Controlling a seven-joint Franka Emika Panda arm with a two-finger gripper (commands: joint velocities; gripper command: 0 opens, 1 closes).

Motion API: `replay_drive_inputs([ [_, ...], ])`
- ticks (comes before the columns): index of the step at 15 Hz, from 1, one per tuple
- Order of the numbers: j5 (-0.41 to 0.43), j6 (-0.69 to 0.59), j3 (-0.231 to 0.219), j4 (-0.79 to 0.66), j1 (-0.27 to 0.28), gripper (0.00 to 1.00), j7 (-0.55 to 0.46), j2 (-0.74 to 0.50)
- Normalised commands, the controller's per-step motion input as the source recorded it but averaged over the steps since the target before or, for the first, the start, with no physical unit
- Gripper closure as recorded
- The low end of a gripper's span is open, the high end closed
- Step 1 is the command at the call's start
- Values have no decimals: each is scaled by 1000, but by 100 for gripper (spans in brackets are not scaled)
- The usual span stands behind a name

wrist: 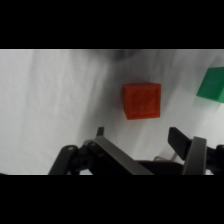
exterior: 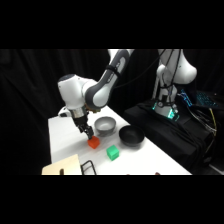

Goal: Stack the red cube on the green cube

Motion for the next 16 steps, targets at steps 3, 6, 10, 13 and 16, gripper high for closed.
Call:
replay_drive_inputs([
  [3,-16,202,72,-38,-78,0,-144,58],
  [6,-36,248,68,-85,-76,0,-132,39],
  [10,-50,236,77,-133,-79,0,-131,3],
  [13,-61,229,77,-175,-86,0,-126,-44],
  [16,-51,230,84,-170,-113,0,-141,-53],
])
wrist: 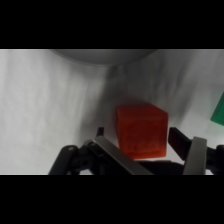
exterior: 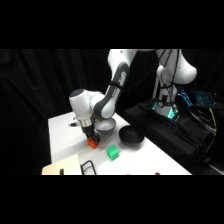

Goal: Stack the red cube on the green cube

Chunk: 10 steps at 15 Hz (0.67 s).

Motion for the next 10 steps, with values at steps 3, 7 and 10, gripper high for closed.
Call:
replay_drive_inputs([
  [3,-54,195,89,-133,-115,0,-144,-39],
  [7,-45,258,109,-108,-131,29,-167,-38],
  [10,-49,323,124,-107,-136,47,-165,-46],
])
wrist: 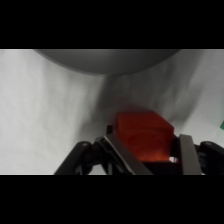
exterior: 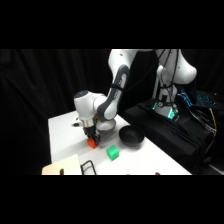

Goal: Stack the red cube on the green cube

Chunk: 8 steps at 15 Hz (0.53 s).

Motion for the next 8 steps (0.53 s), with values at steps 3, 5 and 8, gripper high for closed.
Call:
replay_drive_inputs([
  [3,-57,251,116,-97,-129,70,-146,-49],
  [5,-63,206,107,-110,-122,73,-130,-68],
  [8,-65,166,89,-157,-102,74,-83,-126],
])
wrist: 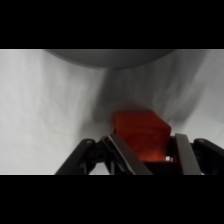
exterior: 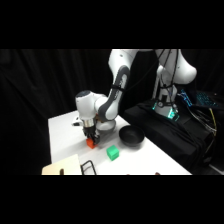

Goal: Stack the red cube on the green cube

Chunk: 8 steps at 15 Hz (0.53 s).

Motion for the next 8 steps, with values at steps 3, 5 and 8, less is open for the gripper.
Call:
replay_drive_inputs([
  [3,-60,63,76,-249,-71,74,-17,-254],
  [5,-67,-48,42,-258,-12,74,67,-326],
  [8,-98,-122,-17,-258,74,74,171,-375],
])
